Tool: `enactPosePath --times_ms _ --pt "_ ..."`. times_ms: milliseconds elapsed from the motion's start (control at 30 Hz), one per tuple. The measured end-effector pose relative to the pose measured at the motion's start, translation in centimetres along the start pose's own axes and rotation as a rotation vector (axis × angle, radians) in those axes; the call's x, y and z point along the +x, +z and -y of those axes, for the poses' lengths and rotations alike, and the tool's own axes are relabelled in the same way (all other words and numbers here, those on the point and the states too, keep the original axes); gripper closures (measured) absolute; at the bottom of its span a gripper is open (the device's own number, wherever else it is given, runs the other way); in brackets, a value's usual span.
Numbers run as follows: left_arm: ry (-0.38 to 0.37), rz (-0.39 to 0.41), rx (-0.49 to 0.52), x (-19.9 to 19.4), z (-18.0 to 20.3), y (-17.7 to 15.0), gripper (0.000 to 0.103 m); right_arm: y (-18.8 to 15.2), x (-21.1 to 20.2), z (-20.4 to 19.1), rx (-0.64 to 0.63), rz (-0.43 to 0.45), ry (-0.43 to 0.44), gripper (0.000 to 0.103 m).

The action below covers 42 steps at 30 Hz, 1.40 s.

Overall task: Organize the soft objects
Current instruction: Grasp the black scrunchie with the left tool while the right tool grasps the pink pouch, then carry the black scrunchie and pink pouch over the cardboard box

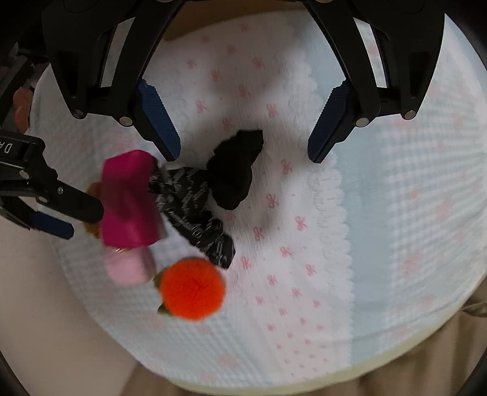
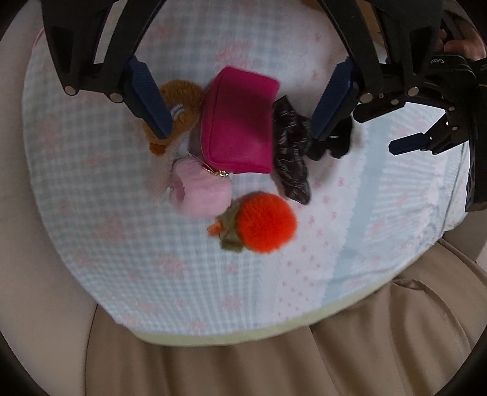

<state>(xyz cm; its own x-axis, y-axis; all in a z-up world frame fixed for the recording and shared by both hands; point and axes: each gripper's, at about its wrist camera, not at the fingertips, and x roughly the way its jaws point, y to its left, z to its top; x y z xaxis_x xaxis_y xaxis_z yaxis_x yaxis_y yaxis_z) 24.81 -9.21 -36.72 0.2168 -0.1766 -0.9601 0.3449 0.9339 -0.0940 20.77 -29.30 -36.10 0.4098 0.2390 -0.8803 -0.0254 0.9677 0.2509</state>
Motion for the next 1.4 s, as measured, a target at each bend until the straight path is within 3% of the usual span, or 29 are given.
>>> enactPosePath --times_ms 133,233,300,500,667,767,1167,1400 --pt "-0.021 -0.022 0.002 2.3 -0.5 0.4 0.022 0.3 2.8 0.3 -0.005 -0.026 -0.005 0.016" --pt "-0.033 -0.049 -0.003 4.0 -0.9 0.7 0.033 0.3 4.5 0.3 -0.012 -0.046 -0.008 0.025" --pt "-0.047 -0.060 -0.012 4.7 -1.2 0.8 0.035 0.2 5.5 0.3 -0.008 -0.067 -0.004 0.029" --pt "-0.094 -0.072 -0.027 6.0 -2.1 1.1 0.054 -0.2 7.3 0.4 -0.005 -0.094 -0.009 0.040" --pt "-0.134 -0.076 -0.037 6.4 -2.2 1.3 0.079 0.0 7.7 0.4 -0.006 -0.098 -0.016 0.049" --pt "-0.138 -0.077 -0.042 6.3 -1.9 1.3 0.084 0.1 7.7 0.4 -0.005 -0.097 -0.022 0.053" --pt "-0.129 -0.025 -0.065 3.9 -1.6 2.6 0.086 0.0 6.6 0.4 0.028 -0.080 -0.009 0.058" --pt "-0.128 0.021 -0.076 0.3 -1.4 2.8 0.086 0.4 3.9 0.1 0.035 -0.037 0.000 0.058"
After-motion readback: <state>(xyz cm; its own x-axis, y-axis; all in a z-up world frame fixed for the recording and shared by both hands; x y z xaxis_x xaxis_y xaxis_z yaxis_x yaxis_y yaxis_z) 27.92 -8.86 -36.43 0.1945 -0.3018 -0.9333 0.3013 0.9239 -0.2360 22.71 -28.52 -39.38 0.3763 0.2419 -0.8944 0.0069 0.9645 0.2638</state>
